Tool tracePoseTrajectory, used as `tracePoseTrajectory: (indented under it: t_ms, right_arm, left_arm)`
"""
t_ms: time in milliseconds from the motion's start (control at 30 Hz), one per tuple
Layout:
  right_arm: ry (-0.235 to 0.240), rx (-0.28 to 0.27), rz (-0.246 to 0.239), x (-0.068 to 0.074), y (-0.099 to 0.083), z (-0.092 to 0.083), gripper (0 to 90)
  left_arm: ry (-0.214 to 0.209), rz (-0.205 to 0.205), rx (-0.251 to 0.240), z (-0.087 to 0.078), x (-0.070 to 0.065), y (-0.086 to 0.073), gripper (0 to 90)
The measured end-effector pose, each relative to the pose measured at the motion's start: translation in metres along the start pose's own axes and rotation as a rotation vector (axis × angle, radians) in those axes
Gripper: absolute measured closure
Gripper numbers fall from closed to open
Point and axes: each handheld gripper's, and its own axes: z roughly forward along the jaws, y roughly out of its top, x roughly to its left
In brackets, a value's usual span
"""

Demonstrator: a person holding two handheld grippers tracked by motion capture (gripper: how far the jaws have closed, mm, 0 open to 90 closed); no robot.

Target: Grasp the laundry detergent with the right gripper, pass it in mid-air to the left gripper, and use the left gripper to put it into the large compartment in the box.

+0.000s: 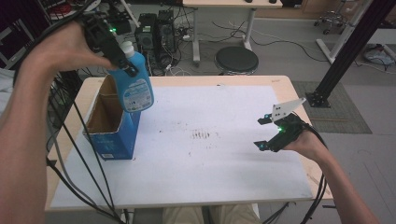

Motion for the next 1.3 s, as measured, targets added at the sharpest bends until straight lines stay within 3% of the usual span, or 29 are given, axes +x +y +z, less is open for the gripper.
tracePoseTrajectory:
  t_ms: [167,433,733,933,1300]
  right_arm:
    - [-0.019,0.008,0.006,0.001,-0.006,-0.005,11.5]
    - [-0.039,0.026,0.014,0.002,-0.014,-0.008,11.5]
    - [-0.056,0.041,0.016,0.006,-0.021,-0.009,11.6]
    - [-0.066,0.04,0.029,0.007,-0.027,-0.012,11.6]
    - [-0.066,0.039,0.037,0.009,-0.033,-0.011,11.6]
  left_arm:
    - [0.022,-0.055,-0.009,-0.011,0.015,-0.02,37.3]
    - [0.047,-0.084,0.04,-0.011,0.026,-0.036,37.4]
    - [0.042,-0.075,0.092,-0.003,0.036,-0.049,37.4]
    - [0.033,-0.077,0.108,0.008,0.041,-0.058,37.4]
    - [0.005,-0.093,0.156,0.045,0.047,-0.072,37.4]
